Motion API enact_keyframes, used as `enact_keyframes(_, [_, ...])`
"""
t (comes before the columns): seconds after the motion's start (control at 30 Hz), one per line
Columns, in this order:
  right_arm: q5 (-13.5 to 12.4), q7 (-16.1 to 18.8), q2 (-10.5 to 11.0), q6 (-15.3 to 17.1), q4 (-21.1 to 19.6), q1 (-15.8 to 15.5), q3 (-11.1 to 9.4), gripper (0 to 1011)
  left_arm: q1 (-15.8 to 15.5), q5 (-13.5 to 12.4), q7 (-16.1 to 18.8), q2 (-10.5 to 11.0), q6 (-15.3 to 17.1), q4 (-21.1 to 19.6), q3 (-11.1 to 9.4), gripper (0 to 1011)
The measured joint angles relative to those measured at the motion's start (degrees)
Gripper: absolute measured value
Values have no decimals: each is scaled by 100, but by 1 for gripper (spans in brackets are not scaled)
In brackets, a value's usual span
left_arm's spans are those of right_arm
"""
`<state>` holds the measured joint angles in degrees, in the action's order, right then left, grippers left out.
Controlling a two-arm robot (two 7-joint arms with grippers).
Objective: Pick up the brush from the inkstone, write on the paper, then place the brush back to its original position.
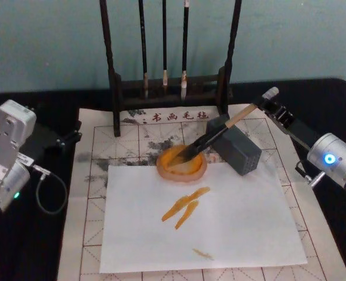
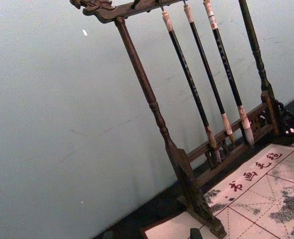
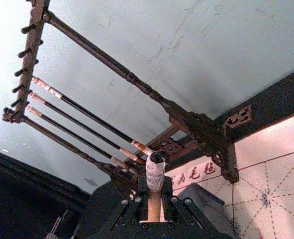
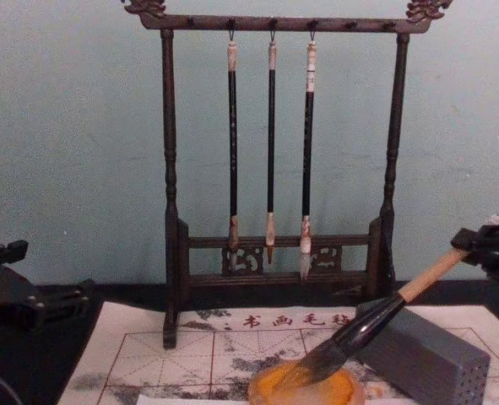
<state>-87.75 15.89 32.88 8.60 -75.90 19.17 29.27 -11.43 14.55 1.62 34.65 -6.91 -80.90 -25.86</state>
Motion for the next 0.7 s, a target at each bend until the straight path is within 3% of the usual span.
enact_keyframes(0.7, [312,-137,-239,-56,222,74,-2,181,0,0,0,0,0,0,0,1001])
